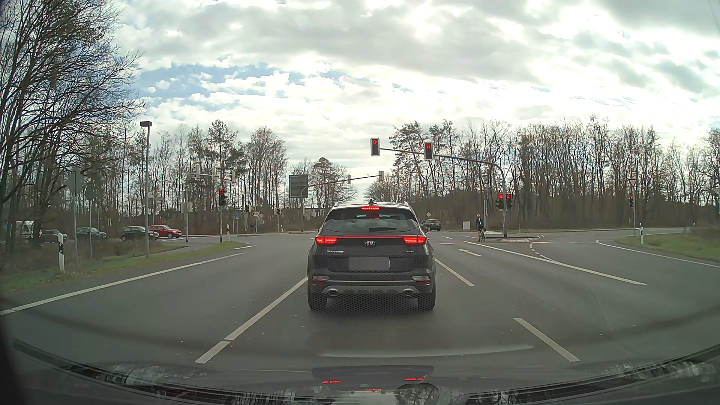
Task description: Follow the waypoints while adhering to traffic rules and regulations
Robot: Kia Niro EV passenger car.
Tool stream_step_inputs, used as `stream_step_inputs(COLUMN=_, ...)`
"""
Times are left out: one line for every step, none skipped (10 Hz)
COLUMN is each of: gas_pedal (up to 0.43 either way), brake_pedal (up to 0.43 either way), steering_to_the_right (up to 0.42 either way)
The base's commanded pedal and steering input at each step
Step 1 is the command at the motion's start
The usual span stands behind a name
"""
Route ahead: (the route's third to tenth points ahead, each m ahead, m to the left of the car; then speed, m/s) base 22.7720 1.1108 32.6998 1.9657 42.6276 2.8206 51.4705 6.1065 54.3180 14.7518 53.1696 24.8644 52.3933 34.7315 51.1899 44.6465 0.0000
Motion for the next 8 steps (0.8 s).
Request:
stream_step_inputs(gas_pedal=0.000, brake_pedal=0.299, steering_to_the_right=-0.001)
stream_step_inputs(gas_pedal=0.000, brake_pedal=0.299, steering_to_the_right=-0.001)
stream_step_inputs(gas_pedal=0.000, brake_pedal=0.299, steering_to_the_right=-0.002)
stream_step_inputs(gas_pedal=0.000, brake_pedal=0.299, steering_to_the_right=-0.001)
stream_step_inputs(gas_pedal=0.000, brake_pedal=0.299, steering_to_the_right=-0.001)
stream_step_inputs(gas_pedal=0.000, brake_pedal=0.299, steering_to_the_right=-0.001)
stream_step_inputs(gas_pedal=0.000, brake_pedal=0.299, steering_to_the_right=-0.001)
stream_step_inputs(gas_pedal=0.000, brake_pedal=0.299, steering_to_the_right=-0.001)
